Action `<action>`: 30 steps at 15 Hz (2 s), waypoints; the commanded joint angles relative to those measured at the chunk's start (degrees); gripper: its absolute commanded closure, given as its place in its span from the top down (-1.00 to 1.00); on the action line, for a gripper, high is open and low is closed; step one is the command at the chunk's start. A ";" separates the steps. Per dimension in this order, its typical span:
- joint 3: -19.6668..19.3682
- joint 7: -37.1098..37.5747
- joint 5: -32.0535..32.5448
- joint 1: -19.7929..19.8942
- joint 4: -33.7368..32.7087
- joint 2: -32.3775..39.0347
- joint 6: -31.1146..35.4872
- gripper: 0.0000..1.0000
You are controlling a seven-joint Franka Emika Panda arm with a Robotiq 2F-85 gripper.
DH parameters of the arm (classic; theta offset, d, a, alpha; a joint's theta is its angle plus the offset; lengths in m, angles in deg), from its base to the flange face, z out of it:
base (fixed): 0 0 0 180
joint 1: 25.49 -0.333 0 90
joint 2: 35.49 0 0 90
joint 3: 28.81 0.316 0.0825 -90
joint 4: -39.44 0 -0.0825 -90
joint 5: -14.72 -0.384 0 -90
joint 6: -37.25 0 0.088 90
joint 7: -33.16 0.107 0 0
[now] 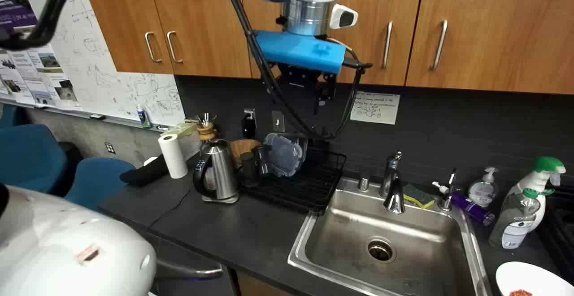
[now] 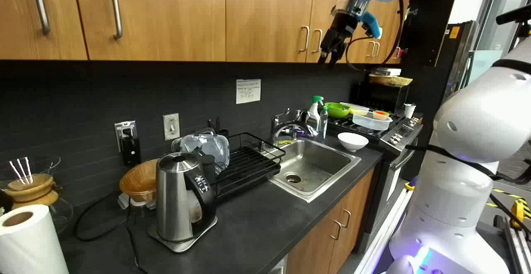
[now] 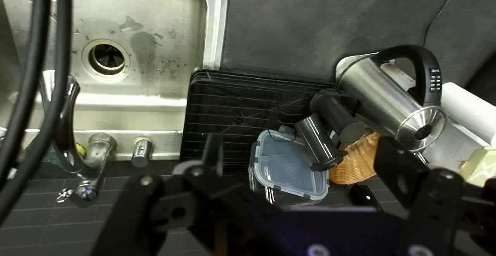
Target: Flip the switch on the electric kettle
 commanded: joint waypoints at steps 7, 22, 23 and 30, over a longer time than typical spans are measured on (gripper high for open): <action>1.54 -0.97 -1.15 1.98 -0.18 0.57 -0.23 1.00; 9.64 3.61 5.07 4.46 4.82 -0.97 1.60 1.00; 10.30 3.95 5.80 4.50 5.28 -1.03 1.59 1.00; 13.07 5.19 9.75 3.99 7.34 -1.09 1.18 1.00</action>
